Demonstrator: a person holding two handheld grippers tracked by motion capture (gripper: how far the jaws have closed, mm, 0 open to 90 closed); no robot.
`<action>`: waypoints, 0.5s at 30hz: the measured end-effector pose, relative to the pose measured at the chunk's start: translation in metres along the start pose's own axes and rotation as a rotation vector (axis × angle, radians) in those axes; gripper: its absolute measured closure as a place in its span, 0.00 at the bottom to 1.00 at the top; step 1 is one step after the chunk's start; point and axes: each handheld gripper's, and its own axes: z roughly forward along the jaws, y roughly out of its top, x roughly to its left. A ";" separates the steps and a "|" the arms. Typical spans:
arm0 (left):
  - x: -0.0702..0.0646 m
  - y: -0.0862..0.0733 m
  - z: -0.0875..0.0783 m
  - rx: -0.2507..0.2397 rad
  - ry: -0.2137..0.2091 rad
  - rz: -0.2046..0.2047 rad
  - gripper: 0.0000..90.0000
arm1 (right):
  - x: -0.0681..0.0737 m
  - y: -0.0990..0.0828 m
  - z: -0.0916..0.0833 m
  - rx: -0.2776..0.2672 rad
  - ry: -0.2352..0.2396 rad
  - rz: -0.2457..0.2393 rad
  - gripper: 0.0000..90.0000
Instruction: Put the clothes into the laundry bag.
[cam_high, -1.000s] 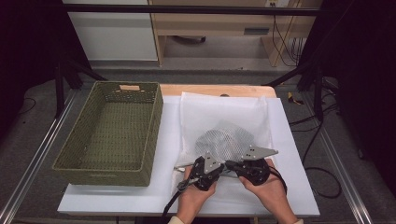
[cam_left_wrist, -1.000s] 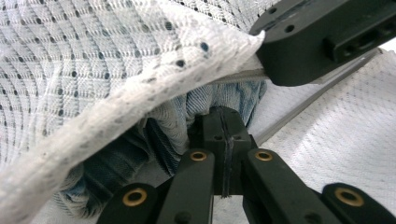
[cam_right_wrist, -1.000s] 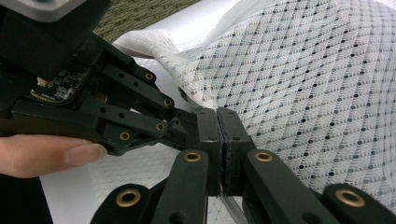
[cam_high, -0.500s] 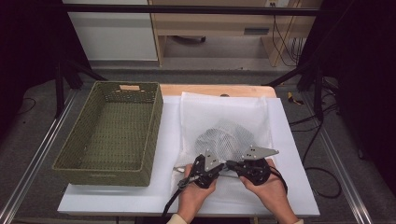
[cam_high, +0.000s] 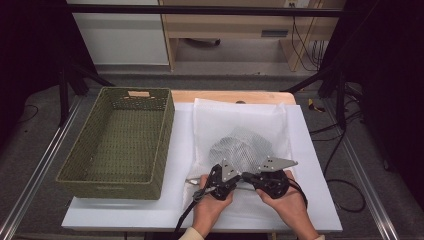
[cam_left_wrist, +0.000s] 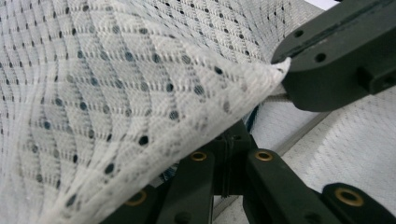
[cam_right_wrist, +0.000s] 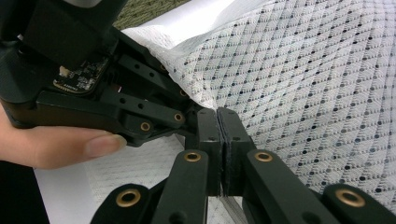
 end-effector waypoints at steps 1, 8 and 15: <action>0.000 0.000 0.000 0.000 0.002 -0.001 1.00 | 0.000 0.000 0.000 0.001 0.000 0.001 0.99; 0.002 0.001 0.003 -0.002 0.008 -0.007 1.00 | 0.000 -0.001 0.001 0.008 -0.001 0.000 0.99; 0.003 0.002 0.006 -0.002 0.016 -0.011 1.00 | -0.001 -0.002 0.002 0.009 -0.003 -0.001 0.99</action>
